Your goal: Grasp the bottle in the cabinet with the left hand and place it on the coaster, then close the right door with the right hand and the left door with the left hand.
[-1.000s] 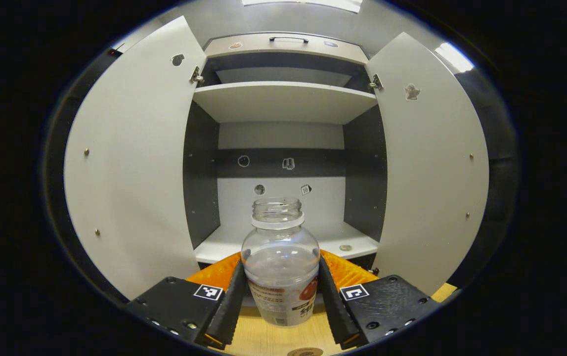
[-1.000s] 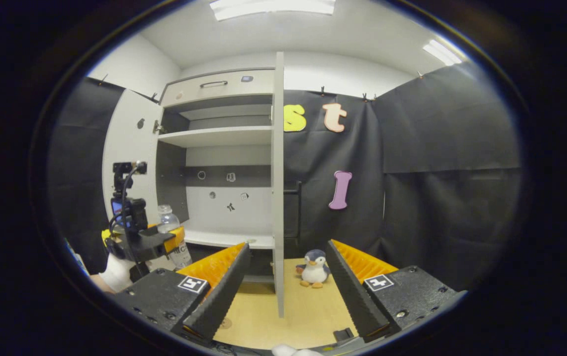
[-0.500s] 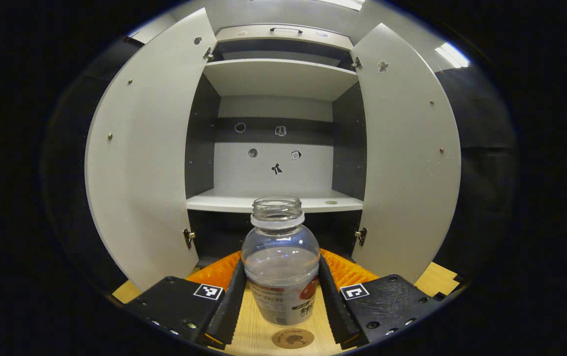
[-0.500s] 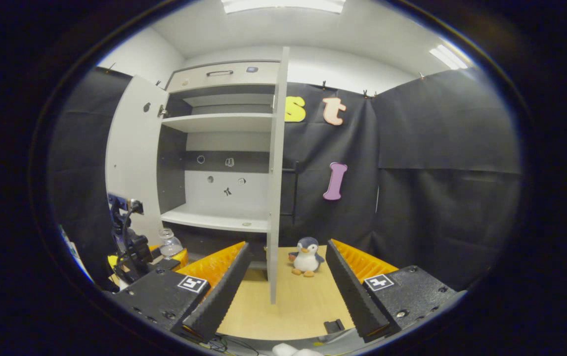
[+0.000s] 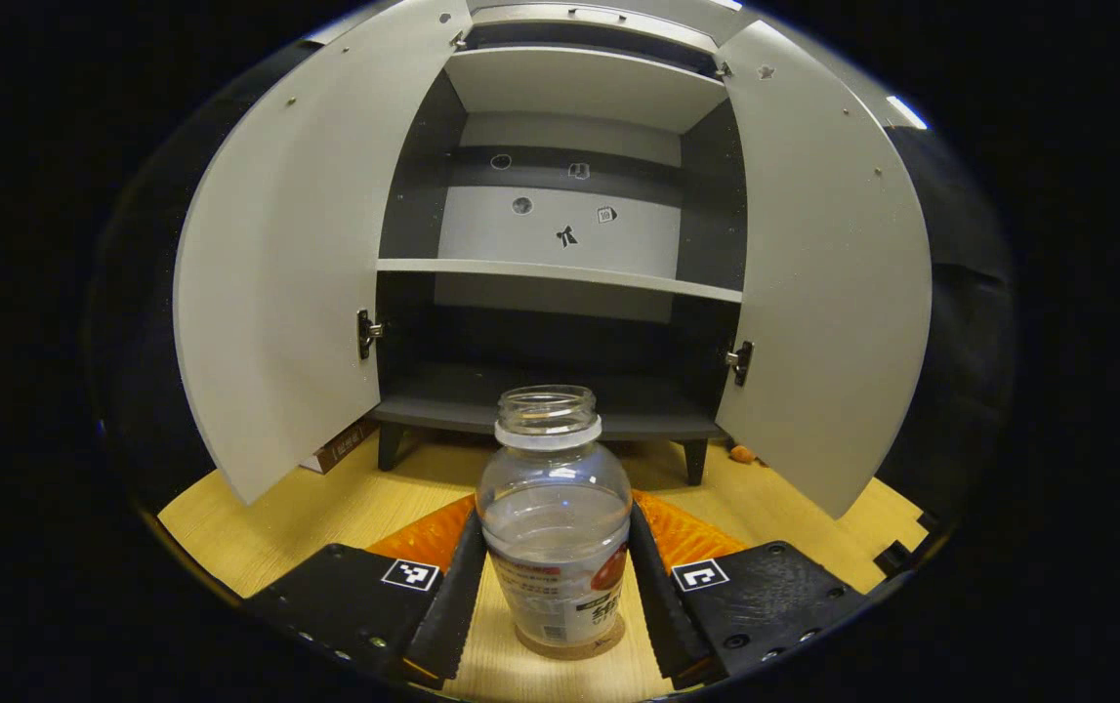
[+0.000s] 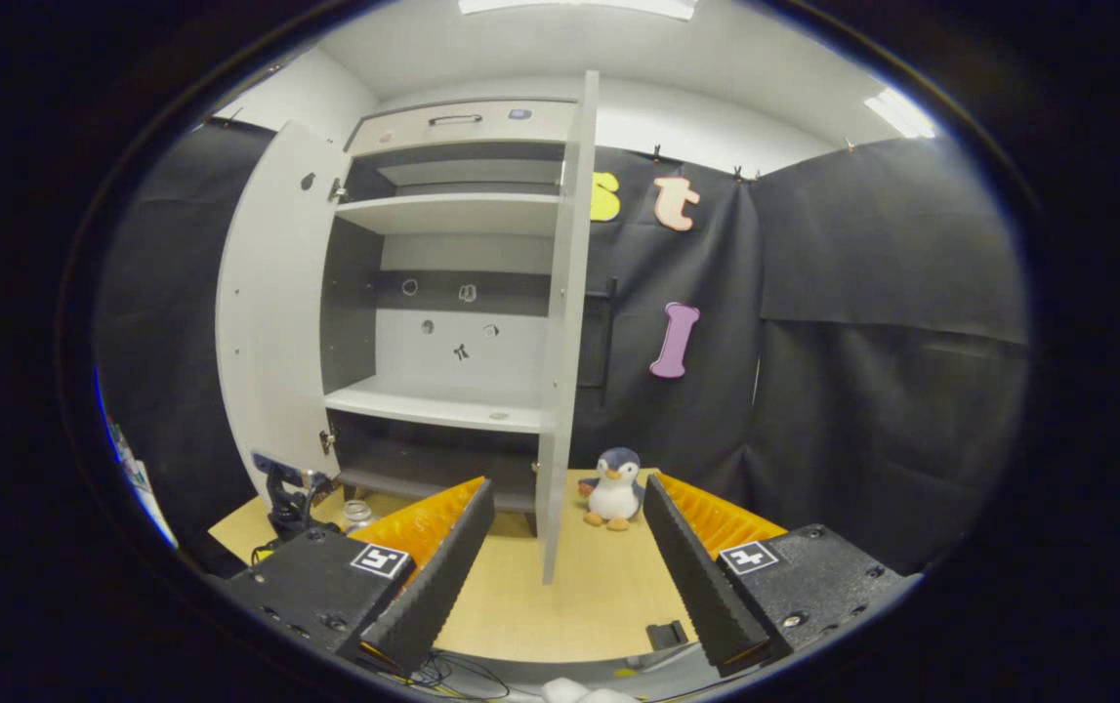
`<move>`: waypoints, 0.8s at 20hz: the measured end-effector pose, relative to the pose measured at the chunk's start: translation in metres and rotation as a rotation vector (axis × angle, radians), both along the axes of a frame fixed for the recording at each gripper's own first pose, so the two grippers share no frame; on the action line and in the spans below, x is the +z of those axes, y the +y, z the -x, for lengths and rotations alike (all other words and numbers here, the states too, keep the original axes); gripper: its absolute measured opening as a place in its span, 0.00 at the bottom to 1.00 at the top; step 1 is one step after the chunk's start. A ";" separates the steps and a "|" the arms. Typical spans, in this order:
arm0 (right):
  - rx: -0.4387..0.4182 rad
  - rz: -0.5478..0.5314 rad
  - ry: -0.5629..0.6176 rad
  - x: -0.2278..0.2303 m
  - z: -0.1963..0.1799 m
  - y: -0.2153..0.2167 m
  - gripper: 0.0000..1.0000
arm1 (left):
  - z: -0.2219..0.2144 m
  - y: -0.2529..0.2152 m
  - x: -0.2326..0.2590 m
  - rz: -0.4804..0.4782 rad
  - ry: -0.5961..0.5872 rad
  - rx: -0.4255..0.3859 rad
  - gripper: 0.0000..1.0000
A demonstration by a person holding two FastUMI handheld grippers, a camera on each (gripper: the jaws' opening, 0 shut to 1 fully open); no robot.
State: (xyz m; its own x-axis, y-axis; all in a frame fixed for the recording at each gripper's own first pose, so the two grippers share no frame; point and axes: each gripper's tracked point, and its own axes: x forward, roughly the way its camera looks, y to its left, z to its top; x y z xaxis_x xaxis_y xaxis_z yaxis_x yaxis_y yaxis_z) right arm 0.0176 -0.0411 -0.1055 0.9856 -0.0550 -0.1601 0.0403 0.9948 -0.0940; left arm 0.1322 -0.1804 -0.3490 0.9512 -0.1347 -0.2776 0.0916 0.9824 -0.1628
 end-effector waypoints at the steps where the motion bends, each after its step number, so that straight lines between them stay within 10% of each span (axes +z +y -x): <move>1: 0.000 0.003 0.015 -0.007 -0.002 0.001 1.00 | -0.001 0.002 -0.006 -0.015 -0.007 0.005 0.71; 16: 0.037 0.030 0.097 -0.032 -0.028 0.010 1.00 | -0.005 -0.027 -0.035 -0.061 -0.042 -0.011 0.72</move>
